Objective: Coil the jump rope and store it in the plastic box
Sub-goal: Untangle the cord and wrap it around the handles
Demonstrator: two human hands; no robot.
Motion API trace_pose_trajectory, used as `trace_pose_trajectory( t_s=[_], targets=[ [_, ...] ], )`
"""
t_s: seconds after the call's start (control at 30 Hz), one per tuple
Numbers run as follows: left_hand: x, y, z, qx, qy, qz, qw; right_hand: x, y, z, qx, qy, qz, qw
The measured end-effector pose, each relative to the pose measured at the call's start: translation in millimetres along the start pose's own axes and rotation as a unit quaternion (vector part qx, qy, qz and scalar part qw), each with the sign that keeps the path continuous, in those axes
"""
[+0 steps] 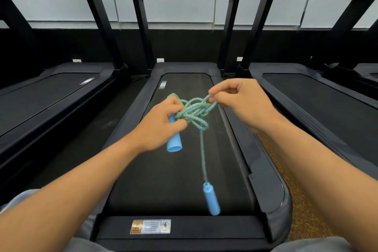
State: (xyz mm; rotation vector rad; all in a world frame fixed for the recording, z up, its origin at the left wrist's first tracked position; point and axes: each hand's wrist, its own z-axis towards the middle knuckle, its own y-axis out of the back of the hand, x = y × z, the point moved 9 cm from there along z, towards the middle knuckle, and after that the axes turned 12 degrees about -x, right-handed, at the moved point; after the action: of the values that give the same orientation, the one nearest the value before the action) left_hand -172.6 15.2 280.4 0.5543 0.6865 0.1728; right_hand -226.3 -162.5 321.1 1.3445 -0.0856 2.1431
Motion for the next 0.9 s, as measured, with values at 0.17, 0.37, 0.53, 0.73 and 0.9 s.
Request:
trace_pose_trajectory(
  t_s=[0.17,0.37,0.53,0.73,0.9],
  targets=[
    [-9.2,6.8,2.1,-0.035,-0.066,0.03,0.997,-3.2,8.9,5.9,0.0,-0.078,0.14,0.987],
    [-3.5,8.0,3.3,-0.033,-0.047,0.047,0.997,-6.9,8.9,7.6,0.03,-0.163,0.269,0.949],
    [4.5,15.7,3.9,-0.028,-0.03,0.067,0.997,-3.8,24.2,7.0,0.123,-0.191,0.193,0.954],
    [11.3,-1.1,-4.0,0.025,0.186,-0.208,0.96,-14.6,23.3,-3.1,0.248,-0.091,-0.076,0.961],
    [15.9,-17.1,-19.6,0.067,0.337,-0.342,0.875,-29.5,-0.5,-18.7,0.249,-0.102,-0.059,0.961]
  ],
)
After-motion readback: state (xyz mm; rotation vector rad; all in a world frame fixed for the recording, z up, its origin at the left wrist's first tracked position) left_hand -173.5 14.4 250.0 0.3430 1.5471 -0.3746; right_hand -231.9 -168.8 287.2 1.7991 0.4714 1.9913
